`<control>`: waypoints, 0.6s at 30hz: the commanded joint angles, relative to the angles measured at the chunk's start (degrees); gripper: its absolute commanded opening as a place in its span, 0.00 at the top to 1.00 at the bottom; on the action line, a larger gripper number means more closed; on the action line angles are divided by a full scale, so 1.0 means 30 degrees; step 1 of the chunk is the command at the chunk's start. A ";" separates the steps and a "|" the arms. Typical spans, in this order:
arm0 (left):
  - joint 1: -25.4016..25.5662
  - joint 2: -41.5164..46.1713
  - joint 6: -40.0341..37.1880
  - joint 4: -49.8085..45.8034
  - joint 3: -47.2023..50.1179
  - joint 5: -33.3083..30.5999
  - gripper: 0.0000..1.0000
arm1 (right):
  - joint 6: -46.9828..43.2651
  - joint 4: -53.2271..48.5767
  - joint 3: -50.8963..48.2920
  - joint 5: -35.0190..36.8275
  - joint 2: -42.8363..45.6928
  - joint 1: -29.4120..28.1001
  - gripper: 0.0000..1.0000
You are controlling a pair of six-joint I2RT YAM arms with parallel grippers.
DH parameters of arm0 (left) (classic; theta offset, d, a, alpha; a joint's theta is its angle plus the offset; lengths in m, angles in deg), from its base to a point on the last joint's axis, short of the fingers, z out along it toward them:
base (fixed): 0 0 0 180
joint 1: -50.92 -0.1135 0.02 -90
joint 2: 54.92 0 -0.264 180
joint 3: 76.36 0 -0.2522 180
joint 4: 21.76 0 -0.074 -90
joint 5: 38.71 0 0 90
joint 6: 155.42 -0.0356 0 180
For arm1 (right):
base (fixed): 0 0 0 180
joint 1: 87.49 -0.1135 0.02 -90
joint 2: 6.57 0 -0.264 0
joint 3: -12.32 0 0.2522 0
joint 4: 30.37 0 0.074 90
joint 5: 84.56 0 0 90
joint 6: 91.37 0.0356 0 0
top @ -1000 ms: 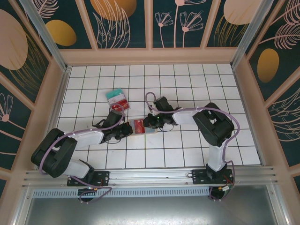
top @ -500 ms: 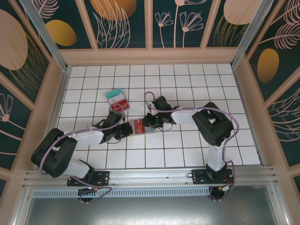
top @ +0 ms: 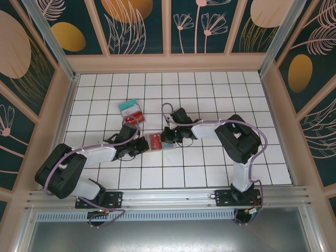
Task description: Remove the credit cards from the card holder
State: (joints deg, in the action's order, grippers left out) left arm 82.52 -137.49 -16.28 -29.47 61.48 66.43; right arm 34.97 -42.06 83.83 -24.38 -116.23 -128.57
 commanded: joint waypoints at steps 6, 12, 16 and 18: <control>0.0028 -0.0289 -0.0230 -0.0667 0.0151 0.0053 0.95 | -0.0560 -0.0483 -0.1838 0.0798 0.1981 0.1060 1.00; 0.0035 0.0214 -0.0023 -0.0872 -0.0290 0.0048 0.82 | -0.0745 -0.0534 -0.2520 0.0773 0.3654 0.1699 1.00; 0.0030 0.1105 0.0590 -0.1047 -0.1012 0.0140 0.67 | -0.0913 -0.0661 -0.2641 0.0715 0.4989 0.2103 1.00; 0.0023 0.1580 0.0923 -0.1032 -0.1497 0.0210 0.66 | -0.1036 -0.0792 -0.2583 0.0499 0.5514 0.2264 1.00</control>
State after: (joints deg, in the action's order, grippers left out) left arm 82.52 -135.17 -15.05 -31.20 59.62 66.78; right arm 33.39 -43.11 76.62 -22.92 -102.94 -122.43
